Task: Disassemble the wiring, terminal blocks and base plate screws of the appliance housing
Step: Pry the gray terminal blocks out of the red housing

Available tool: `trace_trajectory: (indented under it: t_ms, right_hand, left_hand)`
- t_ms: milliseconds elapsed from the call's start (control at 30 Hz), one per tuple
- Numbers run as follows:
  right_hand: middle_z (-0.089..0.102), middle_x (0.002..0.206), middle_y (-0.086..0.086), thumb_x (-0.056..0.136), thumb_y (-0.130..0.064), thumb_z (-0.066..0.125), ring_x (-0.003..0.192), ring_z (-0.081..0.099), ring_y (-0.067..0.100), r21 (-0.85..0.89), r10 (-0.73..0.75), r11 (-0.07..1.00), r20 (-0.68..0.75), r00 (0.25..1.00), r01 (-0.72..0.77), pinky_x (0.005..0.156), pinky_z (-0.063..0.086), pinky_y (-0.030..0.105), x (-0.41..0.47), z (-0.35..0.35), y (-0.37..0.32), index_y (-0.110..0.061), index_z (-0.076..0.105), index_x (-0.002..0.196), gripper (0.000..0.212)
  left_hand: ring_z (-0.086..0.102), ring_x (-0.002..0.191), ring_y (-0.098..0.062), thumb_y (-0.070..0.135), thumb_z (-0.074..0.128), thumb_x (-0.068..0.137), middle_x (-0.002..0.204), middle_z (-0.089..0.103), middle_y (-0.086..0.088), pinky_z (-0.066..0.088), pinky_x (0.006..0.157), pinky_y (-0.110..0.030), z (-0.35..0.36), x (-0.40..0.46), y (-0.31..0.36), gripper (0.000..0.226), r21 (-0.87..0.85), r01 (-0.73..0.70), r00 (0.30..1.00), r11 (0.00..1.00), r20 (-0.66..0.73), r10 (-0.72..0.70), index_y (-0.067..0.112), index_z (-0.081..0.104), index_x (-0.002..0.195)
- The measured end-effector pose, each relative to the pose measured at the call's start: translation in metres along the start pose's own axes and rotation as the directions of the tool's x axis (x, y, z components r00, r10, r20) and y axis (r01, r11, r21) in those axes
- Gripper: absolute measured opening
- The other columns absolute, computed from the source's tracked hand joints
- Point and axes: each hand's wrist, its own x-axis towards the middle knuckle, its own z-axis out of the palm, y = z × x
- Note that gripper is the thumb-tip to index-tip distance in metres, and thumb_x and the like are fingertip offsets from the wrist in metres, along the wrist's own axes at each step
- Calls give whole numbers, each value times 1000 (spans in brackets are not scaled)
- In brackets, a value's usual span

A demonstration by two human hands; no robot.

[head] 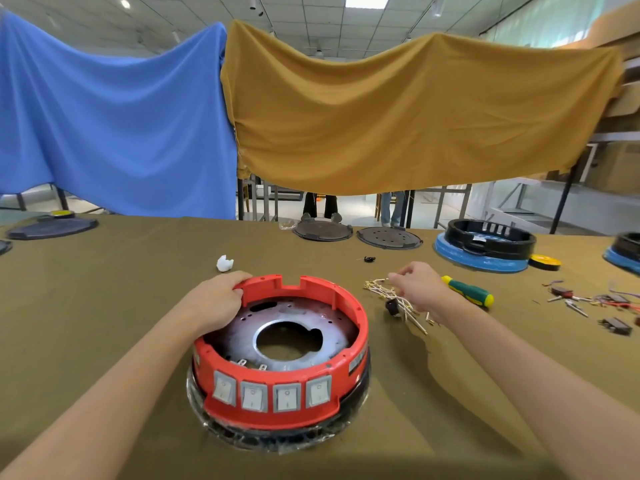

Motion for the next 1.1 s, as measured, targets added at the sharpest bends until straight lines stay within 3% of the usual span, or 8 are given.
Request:
trace_trajectory:
  t_ms: [167, 300, 400, 633, 767, 867, 967, 1100]
  right_hand:
    - [66, 97, 8, 100, -18, 53, 63, 48, 9, 113, -81, 990, 15, 997, 79, 50, 35, 21, -13, -6, -18, -11, 61, 115, 18]
    - [69, 93, -1, 98, -26, 59, 57, 56, -5, 149, -278, 954, 99, 956, 262, 52, 38, 14, -46, -6, -40, -23, 68, 99, 9]
    - [68, 99, -13, 96, -39, 62, 88, 62, -4, 97, -457, 889, 174, 872, 447, 72, 46, 20, -77, -3, -51, -29, 70, 98, 13]
    - [64, 89, -15, 92, -62, 40, 85, 55, 0, -226, -620, 706, 260, 740, 671, 70, 43, 21, -136, 16, -43, -32, 64, 96, 38]
    - [45, 66, -10, 104, -42, 34, 69, 41, 10, -390, -736, 592, 96, 670, 705, 61, 37, 34, -143, 30, -37, -22, 48, 76, 38]
    - [39, 65, -7, 107, -36, 35, 70, 45, 17, -472, -707, 611, 36, 706, 636, 64, 45, 40, -141, 33, -40, -18, 46, 75, 39]
    - [53, 76, -1, 108, -34, 35, 80, 52, 21, -468, -684, 639, 18, 729, 611, 71, 47, 40, -142, 35, -40, -14, 54, 84, 36]
    - [57, 98, -4, 101, -15, 48, 83, 50, 6, -196, -727, 680, -55, 684, 707, 74, 41, 16, -151, 32, -38, -13, 61, 106, 14]
  left_hand:
    - [58, 109, -29, 16, 57, 94, 133, 59, -10, 45, 90, -35, 1, -3, 0, 15, -148, 78, 978, 986, -179, -104, 17, 55, 109]
    - [62, 90, -19, 14, 60, 89, 104, 65, -5, 47, 73, -30, -7, -15, 4, 13, -385, 68, 962, 920, -220, -163, 16, 61, 102]
    - [60, 83, -6, 14, 61, 90, 105, 63, 1, 43, 58, -19, -14, -35, 0, 20, -515, 71, 984, 854, -103, -144, 22, 62, 109]
    - [57, 95, -10, 10, 45, 94, 115, 58, 3, 40, 77, -24, 14, -82, -19, 35, -582, -8, 986, 813, -142, -92, 35, 58, 116]
    - [56, 101, -17, 8, 39, 97, 119, 59, -1, 40, 83, -28, 27, -75, -15, 33, -620, -69, 952, 782, -274, -133, 26, 60, 114]
    - [51, 114, -16, 14, 38, 102, 117, 56, -2, 36, 92, -24, 31, -74, -4, 26, -507, -152, 874, 849, -469, -124, 21, 62, 107]
    - [47, 116, -11, 30, 38, 103, 116, 55, 4, 34, 101, -26, 37, -90, 7, 28, -244, -400, 762, 883, -624, 173, 19, 63, 109]
    - [46, 121, -7, 49, 41, 98, 118, 55, 14, 25, 110, -34, 54, -110, 12, 36, 220, -593, 683, 774, -371, 629, 29, 57, 123]
